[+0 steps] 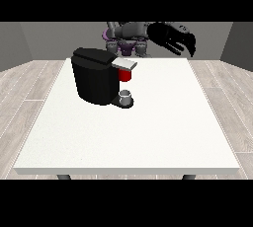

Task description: Insert the coffee pod into the coffee machine and close the lid

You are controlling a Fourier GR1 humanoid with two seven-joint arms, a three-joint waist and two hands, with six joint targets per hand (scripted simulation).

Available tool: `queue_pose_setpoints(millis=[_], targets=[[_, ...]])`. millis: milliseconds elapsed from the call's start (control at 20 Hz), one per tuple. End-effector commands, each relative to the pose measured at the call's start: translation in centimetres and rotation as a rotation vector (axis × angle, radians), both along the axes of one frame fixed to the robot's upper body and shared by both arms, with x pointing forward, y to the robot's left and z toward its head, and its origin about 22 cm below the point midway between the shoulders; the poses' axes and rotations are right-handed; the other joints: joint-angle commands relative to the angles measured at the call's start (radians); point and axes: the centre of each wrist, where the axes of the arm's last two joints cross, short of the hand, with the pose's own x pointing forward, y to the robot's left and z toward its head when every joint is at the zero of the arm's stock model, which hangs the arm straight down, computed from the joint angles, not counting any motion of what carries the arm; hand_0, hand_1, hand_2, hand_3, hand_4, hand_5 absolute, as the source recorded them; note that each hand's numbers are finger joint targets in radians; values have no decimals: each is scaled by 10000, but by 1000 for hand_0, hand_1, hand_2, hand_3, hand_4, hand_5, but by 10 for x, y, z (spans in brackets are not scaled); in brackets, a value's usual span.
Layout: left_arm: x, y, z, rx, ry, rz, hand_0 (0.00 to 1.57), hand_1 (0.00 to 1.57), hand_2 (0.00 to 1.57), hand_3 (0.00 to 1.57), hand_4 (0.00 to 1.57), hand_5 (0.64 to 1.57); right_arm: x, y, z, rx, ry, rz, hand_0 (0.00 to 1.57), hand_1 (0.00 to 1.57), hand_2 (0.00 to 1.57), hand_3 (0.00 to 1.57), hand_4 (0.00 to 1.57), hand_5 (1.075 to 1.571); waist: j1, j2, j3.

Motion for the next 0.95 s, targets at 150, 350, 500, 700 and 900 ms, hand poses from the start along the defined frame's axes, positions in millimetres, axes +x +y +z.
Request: queue_pose_setpoints(millis=[150,350,500,700,900], targets=[[-1,10,12,-58,29,-261,0,0,0,0,278,1571,13,30,-1,33,-773,1032,0,0,0,0,98,1571,226,124,-96],[-5,18,3,-9,-21,67,0,0,0,0,272,1571,17,30,4,159,-1383,1630,0,0,0,0,0,1571,-247,199,-95],[0,42,6,-450,385,632,0,0,0,0,349,1571,17,48,-26,46,-1322,2518,0,0,0,0,0,1571,-774,-98,-94],[-10,61,-31,-453,675,811,0,0,0,0,329,1571,7,88,-38,38,-1669,3388,0,0,0,0,219,1571,-1267,-523,-100],[-29,66,-60,-543,2216,1630,0,0,0,0,266,1571,-4,108,-110,767,-336,4636,0,0,0,0,259,1571,-2312,-1956,-91]])
